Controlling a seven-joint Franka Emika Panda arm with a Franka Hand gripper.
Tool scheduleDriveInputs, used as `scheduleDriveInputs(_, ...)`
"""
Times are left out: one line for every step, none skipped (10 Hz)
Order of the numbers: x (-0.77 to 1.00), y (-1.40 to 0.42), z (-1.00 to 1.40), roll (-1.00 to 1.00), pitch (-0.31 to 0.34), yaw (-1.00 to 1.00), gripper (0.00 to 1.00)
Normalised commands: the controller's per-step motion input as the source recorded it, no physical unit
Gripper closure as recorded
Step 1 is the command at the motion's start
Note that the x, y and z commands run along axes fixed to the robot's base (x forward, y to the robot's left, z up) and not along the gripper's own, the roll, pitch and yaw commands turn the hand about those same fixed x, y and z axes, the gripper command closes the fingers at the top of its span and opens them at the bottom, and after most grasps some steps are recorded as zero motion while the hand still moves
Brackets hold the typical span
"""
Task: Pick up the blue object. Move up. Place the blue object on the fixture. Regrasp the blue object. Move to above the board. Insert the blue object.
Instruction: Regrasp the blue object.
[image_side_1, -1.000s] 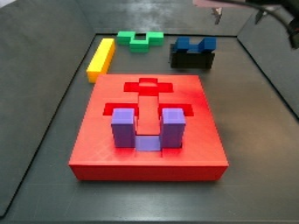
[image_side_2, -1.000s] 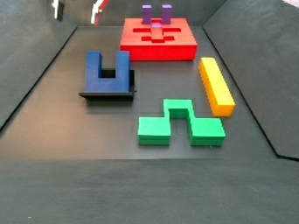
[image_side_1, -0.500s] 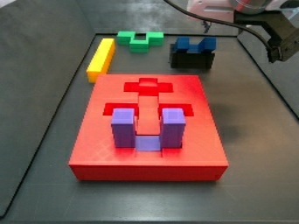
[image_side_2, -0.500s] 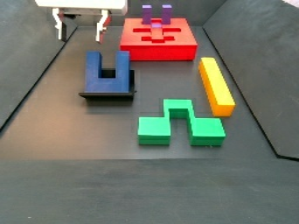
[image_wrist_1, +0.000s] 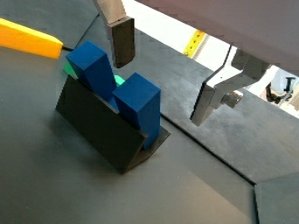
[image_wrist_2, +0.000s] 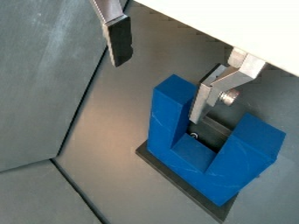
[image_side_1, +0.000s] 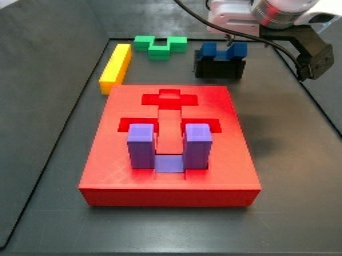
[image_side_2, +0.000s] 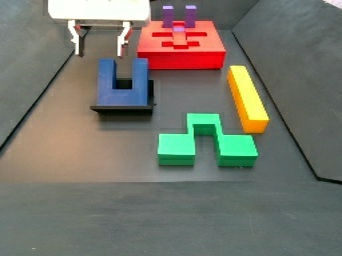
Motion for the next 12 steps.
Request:
scheduleDriveInputs(-0.1, 0.03, -0.04, 0.0, -0.12, 0.19, 0.0)
scheduleDriveInputs(0.0, 0.02, -0.01, 0.0, 0.0, 0.38, 0.0)
scheduleDriveInputs(0.06, 0.05, 0.0, 0.0, 0.006, 0.27, 0.0)
scheduleDriveInputs(0.0, 0.0, -0.03, 0.0, 0.0, 0.2, 0.0)
scheduleDriveInputs(0.0, 0.0, -0.06, 0.0, 0.0, 0.12, 0.0)
scheduleDriveInputs(0.0, 0.01, -0.19, 0.1, 0.0, 0.07, 0.0)
scheduleDriveInputs(-0.04, 0.01, -0.24, 0.13, 0.0, 0.03, 0.0)
scheduleDriveInputs(-0.05, 0.03, -0.24, 0.13, 0.0, 0.05, 0.0)
scheduleDriveInputs(-0.09, 0.06, -0.2, 0.04, 0.0, 0.07, 0.0)
scheduleDriveInputs(-0.17, 0.05, -0.12, 0.11, 0.0, 0.2, 0.0)
scheduleDriveInputs(-0.09, 0.0, -0.16, 0.65, 0.091, 0.19, 0.0)
scheduleDriveInputs(0.0, -0.01, -0.2, 0.67, 0.18, 0.08, 0.0)
